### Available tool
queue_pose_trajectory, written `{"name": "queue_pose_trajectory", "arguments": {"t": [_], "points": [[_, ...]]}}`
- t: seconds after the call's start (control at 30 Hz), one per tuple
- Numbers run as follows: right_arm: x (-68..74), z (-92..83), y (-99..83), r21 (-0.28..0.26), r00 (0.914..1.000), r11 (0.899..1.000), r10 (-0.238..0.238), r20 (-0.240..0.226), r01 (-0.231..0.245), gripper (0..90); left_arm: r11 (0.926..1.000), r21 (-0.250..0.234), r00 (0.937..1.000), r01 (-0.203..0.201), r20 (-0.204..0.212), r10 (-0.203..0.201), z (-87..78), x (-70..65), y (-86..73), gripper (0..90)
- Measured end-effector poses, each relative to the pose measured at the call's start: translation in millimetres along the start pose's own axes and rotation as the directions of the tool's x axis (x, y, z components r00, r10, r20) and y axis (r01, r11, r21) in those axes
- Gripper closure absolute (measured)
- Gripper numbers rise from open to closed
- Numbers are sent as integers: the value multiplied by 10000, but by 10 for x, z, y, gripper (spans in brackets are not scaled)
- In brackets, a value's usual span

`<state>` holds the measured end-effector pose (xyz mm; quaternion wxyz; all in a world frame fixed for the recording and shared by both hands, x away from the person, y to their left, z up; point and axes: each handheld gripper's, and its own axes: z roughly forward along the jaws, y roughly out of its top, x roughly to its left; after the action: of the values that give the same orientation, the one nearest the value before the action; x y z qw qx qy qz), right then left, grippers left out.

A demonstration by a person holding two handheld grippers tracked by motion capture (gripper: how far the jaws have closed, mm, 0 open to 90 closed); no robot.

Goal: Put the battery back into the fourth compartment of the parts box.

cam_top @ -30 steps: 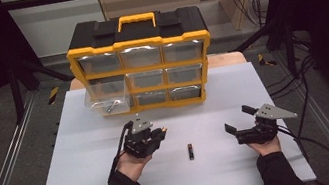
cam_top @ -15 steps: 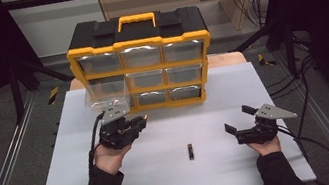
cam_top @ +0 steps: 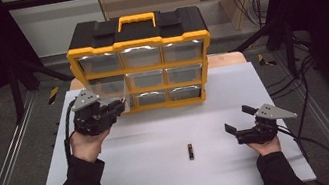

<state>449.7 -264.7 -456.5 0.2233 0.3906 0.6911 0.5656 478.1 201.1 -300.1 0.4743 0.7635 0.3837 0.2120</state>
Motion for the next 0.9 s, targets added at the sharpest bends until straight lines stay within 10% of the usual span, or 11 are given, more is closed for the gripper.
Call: {"name": "queue_pose_trajectory", "arguments": {"t": [0.9], "points": [[-3,3,-1,18,10000,10000,-22,2,22,2,9983,456,9883,352,-1500,-280,189,734,124,760]]}}
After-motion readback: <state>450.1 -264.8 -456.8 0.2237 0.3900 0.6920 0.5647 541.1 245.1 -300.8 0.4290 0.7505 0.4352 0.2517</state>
